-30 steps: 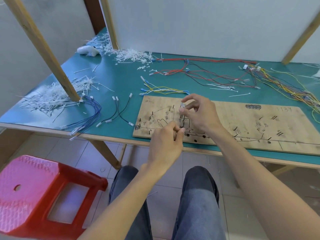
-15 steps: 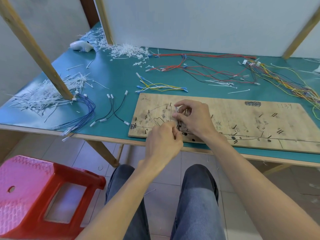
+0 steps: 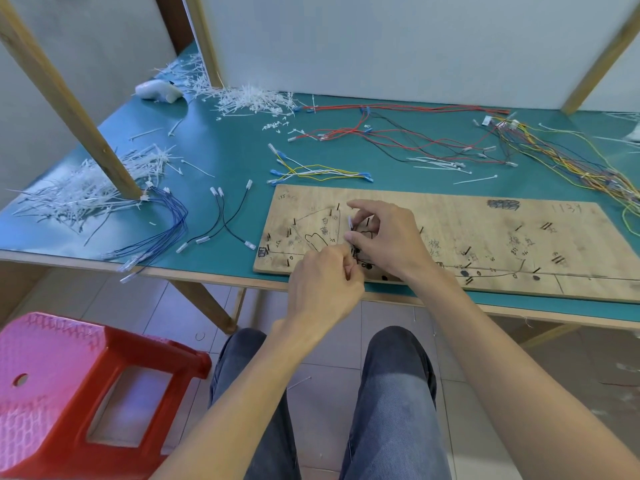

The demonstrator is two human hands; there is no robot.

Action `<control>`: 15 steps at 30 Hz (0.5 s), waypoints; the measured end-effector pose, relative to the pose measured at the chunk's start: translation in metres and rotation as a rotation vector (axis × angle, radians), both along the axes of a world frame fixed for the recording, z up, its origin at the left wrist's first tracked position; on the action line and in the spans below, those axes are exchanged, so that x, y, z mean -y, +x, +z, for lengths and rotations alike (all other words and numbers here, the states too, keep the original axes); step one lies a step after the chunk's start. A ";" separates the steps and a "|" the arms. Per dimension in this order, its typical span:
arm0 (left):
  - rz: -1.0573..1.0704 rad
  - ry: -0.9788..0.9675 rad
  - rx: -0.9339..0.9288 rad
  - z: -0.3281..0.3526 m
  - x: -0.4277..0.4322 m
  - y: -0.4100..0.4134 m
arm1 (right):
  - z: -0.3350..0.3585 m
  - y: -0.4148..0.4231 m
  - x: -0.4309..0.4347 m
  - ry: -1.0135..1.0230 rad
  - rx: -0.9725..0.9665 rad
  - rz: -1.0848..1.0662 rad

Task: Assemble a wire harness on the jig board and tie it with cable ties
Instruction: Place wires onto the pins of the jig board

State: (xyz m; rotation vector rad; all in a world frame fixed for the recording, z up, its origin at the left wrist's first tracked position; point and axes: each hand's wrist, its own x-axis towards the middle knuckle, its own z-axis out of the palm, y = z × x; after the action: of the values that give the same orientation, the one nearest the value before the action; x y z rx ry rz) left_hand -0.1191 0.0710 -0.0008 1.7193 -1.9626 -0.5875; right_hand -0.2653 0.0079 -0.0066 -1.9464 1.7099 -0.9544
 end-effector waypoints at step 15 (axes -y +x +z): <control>-0.051 -0.206 -0.034 -0.010 -0.008 0.000 | 0.010 0.001 0.022 0.202 0.069 -0.049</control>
State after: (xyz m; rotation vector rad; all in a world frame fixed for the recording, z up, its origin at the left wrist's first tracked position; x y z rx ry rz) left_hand -0.1188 0.0795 -0.0108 1.5284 -1.9735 -0.4122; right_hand -0.2642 -0.0137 0.0029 -1.7316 1.7487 -0.8207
